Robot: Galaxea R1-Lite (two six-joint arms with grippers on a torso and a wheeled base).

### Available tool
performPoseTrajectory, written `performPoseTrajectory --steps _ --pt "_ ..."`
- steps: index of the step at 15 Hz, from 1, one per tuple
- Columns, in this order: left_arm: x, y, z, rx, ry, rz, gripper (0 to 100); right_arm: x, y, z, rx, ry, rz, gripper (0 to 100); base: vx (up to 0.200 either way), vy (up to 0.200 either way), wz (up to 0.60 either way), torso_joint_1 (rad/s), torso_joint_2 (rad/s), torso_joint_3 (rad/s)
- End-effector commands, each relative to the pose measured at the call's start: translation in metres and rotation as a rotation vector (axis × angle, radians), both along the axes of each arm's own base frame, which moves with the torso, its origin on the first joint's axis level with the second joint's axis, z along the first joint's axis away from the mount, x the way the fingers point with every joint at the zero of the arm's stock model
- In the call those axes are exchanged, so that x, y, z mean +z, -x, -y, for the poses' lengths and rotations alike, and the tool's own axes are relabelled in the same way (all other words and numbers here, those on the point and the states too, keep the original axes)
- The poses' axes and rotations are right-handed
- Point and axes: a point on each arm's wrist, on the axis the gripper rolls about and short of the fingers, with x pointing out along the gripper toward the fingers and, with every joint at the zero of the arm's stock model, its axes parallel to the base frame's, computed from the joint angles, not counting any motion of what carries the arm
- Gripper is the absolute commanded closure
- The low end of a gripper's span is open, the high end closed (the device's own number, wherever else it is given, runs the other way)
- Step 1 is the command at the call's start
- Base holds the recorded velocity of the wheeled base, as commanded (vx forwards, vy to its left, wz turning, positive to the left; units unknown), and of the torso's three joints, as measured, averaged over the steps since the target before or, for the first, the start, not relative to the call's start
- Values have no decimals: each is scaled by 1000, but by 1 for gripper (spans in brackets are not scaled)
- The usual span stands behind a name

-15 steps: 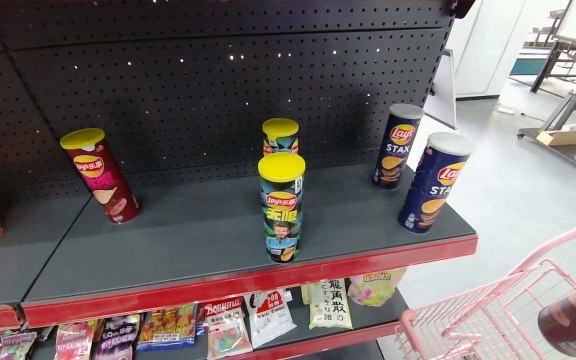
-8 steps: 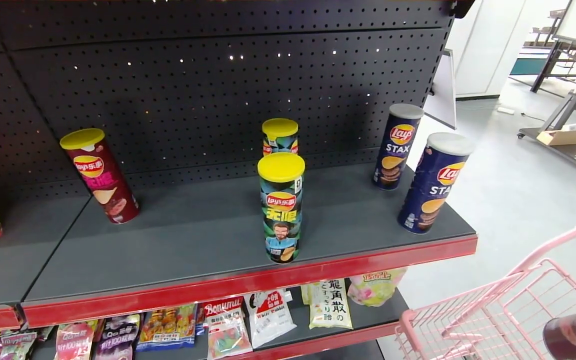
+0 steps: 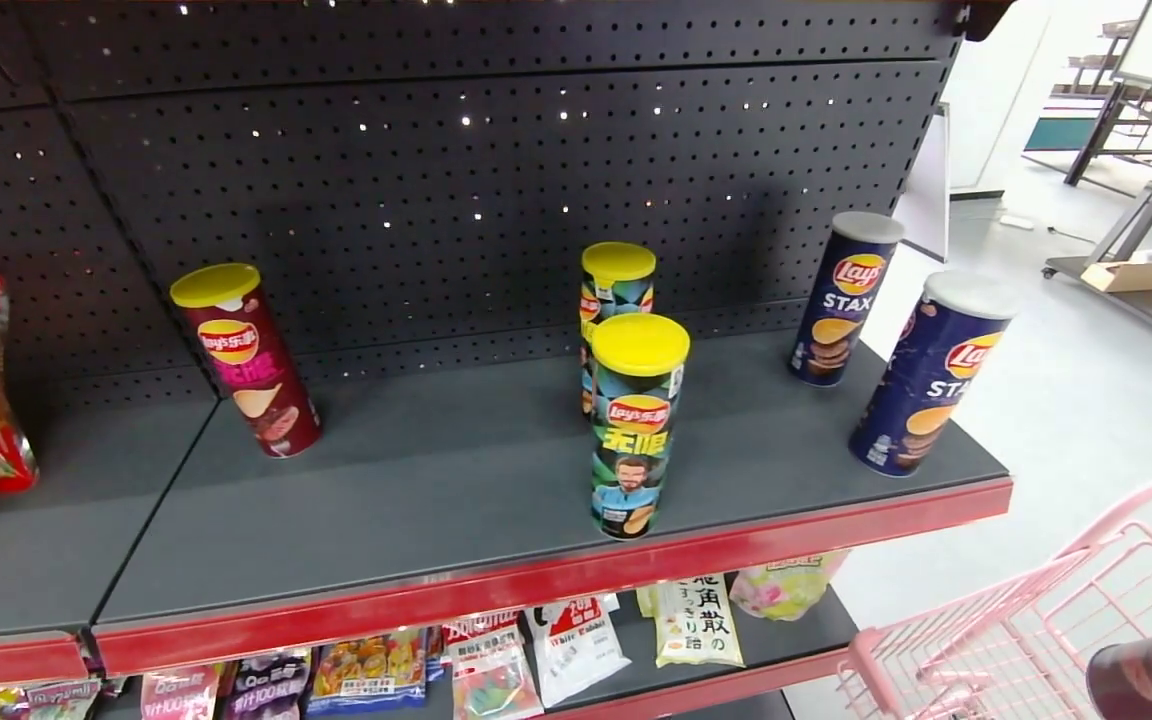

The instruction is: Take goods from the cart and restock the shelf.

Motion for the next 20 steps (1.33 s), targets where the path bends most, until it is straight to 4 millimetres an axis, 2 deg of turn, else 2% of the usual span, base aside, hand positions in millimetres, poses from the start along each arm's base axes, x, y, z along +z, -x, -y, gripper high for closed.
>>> performPoseTrajectory --steps 1,8,16,20 --pt "0 0 0 0 0 0 0 0 0 0 0 1 -3 100 0 200 0 12 2 2" --pt "0 0 0 -2 0 0 0 0 -1 0 0 2 -4 100 0 200 0 -1 4 2" --pt "0 0 0 -2 -2 0 0 0 0 0 0 0 -3 100 -200 200 0 1 4 1" --pt "0 0 0 0 0 0 0 0 0 0 -3 -1 3 100 0 0 0 0 0 0"
